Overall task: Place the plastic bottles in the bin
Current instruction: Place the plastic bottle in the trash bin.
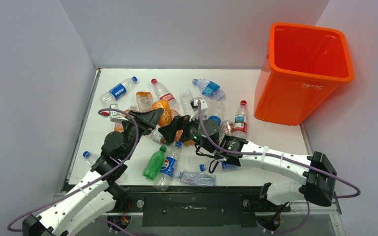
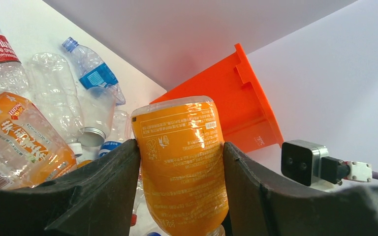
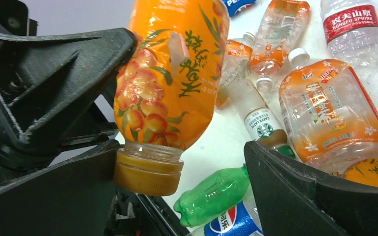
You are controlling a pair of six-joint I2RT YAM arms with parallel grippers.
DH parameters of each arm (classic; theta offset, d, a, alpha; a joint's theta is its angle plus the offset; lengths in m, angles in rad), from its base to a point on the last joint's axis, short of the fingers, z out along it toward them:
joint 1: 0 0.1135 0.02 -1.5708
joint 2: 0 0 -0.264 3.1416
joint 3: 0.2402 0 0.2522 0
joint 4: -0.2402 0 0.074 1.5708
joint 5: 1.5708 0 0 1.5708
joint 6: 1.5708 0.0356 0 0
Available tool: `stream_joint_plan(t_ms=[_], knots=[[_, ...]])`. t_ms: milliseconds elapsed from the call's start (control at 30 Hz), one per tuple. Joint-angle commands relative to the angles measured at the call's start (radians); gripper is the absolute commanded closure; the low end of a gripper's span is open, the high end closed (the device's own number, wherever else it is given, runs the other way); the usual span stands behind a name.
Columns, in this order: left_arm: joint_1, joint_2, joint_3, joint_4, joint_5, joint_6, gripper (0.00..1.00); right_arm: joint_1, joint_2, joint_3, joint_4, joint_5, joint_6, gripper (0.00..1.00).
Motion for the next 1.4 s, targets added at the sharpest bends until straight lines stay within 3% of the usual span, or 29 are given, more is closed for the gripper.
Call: stream_joint_plan(t_ms=[0,100,267,333,433,467,533,633,733,800,867,1033,1200,1367], knots=[[-0.002,-0.014,0.054,0.031,-0.003,0.013,1.0,0.003,0.002,0.019,-0.006,0.041,0.013,0.05],[-0.003,-0.01,0.052,0.036,0.017,0.011,1.0,-0.003,0.014,0.016,0.007,0.035,0.012,0.23],[-0.003,-0.007,0.056,0.026,0.084,0.044,1.0,-0.019,0.006,0.001,0.062,-0.014,-0.017,0.69],[-0.002,-0.009,0.076,-0.014,0.111,0.089,0.74,-0.041,-0.011,0.011,0.033,-0.05,-0.031,0.93],[0.0,-0.026,0.135,-0.139,0.106,0.183,0.24,-0.086,-0.07,0.029,-0.069,-0.099,-0.069,0.95],[0.0,-0.037,0.159,-0.182,0.097,0.234,0.12,-0.104,-0.096,0.039,-0.122,-0.114,-0.089,0.95],[0.001,-0.055,0.216,-0.274,0.086,0.362,0.0,-0.152,-0.137,0.087,-0.283,-0.183,-0.138,0.95],[0.002,-0.062,0.323,-0.402,0.148,0.689,0.04,-0.198,-0.155,0.207,-0.593,-0.241,-0.236,0.95],[0.001,-0.039,0.43,-0.54,0.347,1.011,0.04,-0.199,-0.168,0.283,-0.833,-0.279,-0.298,0.95],[-0.016,-0.016,0.487,-0.647,0.518,1.203,0.04,-0.199,-0.191,0.295,-0.897,-0.302,-0.314,0.95],[-0.115,-0.01,0.48,-0.705,0.564,1.376,0.04,-0.199,-0.214,0.293,-0.935,-0.348,-0.34,0.95],[-0.352,0.063,0.482,-0.796,0.351,1.661,0.04,-0.196,-0.24,0.274,-0.99,-0.451,-0.357,0.95],[-0.476,0.169,0.519,-0.811,0.252,1.786,0.04,-0.193,-0.169,0.309,-1.065,-0.543,-0.406,0.95],[-0.522,0.241,0.545,-0.801,0.166,1.885,0.04,-0.15,-0.15,0.34,-1.086,-0.548,-0.414,0.95]])
